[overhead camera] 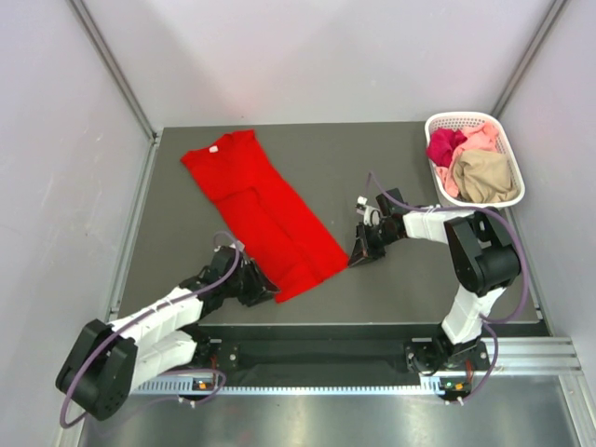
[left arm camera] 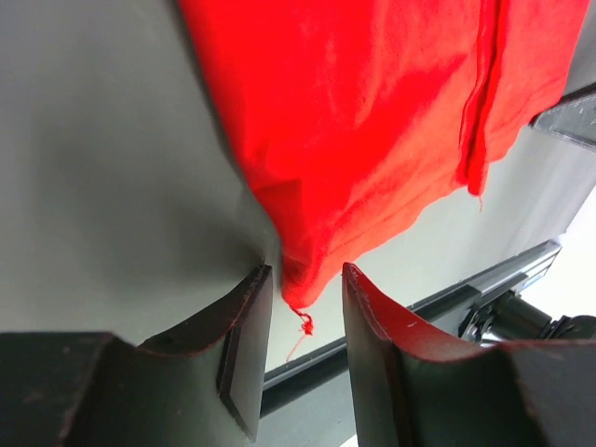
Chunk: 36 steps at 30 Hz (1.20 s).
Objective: Fold and stack the t-shirts
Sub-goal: Fold the tshirt
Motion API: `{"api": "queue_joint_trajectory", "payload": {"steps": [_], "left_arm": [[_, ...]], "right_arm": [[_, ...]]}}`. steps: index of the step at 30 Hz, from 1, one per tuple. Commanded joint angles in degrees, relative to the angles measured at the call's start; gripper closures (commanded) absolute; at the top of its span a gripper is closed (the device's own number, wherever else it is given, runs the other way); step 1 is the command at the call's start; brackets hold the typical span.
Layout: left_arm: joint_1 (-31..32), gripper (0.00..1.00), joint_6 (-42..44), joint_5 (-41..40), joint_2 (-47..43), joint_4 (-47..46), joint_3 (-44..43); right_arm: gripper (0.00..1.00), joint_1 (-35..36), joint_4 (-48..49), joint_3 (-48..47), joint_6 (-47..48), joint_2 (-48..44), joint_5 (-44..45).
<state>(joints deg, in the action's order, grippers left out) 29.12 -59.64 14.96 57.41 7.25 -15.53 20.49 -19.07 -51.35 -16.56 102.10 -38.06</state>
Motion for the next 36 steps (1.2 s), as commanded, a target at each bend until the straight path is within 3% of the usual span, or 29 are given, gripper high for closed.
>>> {"api": "queue_joint_trajectory", "payload": {"steps": [1, 13, 21, 36], "left_arm": [[2.9, 0.59, -2.3, -5.2, 0.7, 1.5, -0.6], [8.5, 0.71, -7.5, -10.4, 2.7, 2.7, -1.1], [9.2, 1.00, -8.6, -11.3, 3.2, 5.5, -1.9], [13.5, 1.00, -14.0, -10.0, -1.9, 8.0, -1.3]], "right_arm": [[1.00, -0.5, 0.5, 1.6, 2.1, -0.1, 7.5], [1.00, -0.5, 0.5, 2.7, 1.9, -1.6, 8.2], [1.00, -0.5, 0.3, 3.0, 0.9, -2.7, 8.7], [1.00, 0.2, -4.2, 8.3, -2.6, -14.4, 16.4]]}}
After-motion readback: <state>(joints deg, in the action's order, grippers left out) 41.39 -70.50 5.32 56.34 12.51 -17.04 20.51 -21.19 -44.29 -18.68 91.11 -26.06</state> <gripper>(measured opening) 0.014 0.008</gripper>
